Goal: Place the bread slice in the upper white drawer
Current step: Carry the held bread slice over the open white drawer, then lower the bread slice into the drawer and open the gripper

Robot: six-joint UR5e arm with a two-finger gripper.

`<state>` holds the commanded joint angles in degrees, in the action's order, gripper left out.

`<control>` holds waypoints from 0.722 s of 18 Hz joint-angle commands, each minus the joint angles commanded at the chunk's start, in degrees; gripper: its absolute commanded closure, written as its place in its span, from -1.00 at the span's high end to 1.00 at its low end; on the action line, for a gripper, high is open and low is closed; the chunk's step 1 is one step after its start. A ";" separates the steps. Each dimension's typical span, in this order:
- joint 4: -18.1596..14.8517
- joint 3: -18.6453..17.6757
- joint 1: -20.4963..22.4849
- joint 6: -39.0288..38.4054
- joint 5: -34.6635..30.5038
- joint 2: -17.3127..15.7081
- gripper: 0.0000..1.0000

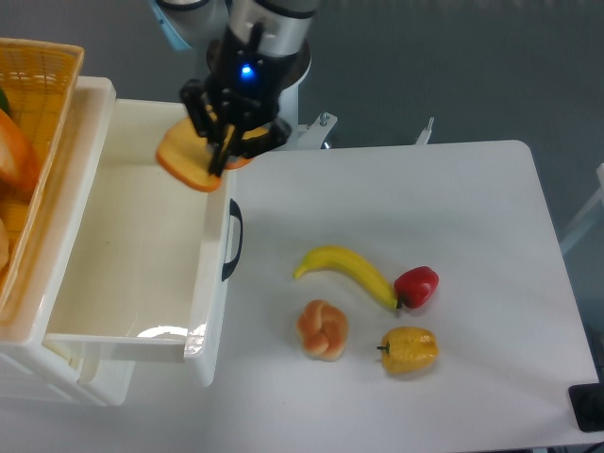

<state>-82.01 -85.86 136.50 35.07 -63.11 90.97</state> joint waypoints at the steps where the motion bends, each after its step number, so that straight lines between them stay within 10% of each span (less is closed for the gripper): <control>1: 0.88 -0.36 -0.44 0.00 0.17 0.17 -1.00; 13: 7.39 -0.45 -2.64 -0.62 0.18 2.99 -1.00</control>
<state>-74.62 -86.31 133.86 34.45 -62.93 93.95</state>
